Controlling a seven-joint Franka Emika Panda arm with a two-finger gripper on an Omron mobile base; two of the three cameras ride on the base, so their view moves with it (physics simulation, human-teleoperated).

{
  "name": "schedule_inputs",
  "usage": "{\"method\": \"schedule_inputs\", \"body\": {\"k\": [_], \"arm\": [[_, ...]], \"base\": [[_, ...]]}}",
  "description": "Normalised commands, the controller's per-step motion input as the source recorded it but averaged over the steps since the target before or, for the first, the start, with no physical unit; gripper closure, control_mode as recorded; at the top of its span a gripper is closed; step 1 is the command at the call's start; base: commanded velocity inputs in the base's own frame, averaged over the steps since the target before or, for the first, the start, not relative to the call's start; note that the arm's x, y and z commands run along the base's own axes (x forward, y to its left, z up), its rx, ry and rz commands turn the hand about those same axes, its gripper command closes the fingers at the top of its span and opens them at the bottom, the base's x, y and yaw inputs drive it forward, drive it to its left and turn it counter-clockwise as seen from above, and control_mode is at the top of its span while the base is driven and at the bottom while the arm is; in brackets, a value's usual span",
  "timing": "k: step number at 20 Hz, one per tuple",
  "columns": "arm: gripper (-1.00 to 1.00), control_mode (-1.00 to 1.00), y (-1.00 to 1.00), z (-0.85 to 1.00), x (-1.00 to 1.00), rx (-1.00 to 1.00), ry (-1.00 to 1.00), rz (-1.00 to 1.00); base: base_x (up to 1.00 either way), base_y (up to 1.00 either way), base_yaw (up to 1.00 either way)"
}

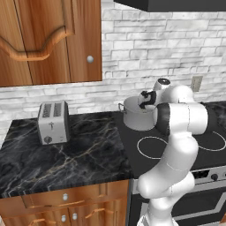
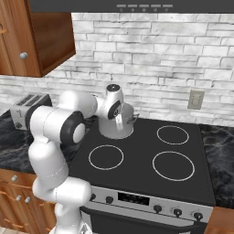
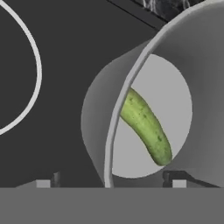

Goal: Turn on the sink faucet. Then move the cucumber from the counter to the sink. Turn off the sink. Move the vegetable from the sink to the pot next to the stove. Finally move the pot to the rear left burner.

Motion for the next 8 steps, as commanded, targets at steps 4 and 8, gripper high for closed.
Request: {"method": "schedule_inputs", "body": {"k": [4, 8], "arm": [[-1.00, -1.00, 0.00, 0.60, -0.21, 0.00, -0.08, 0.02], [-1.00, -1.00, 0.00, 0.46, -0.42, -0.01, -0.03, 0.01]], "base": [[0.00, 0.00, 0.00], [0.00, 0.00, 0.00]]}}
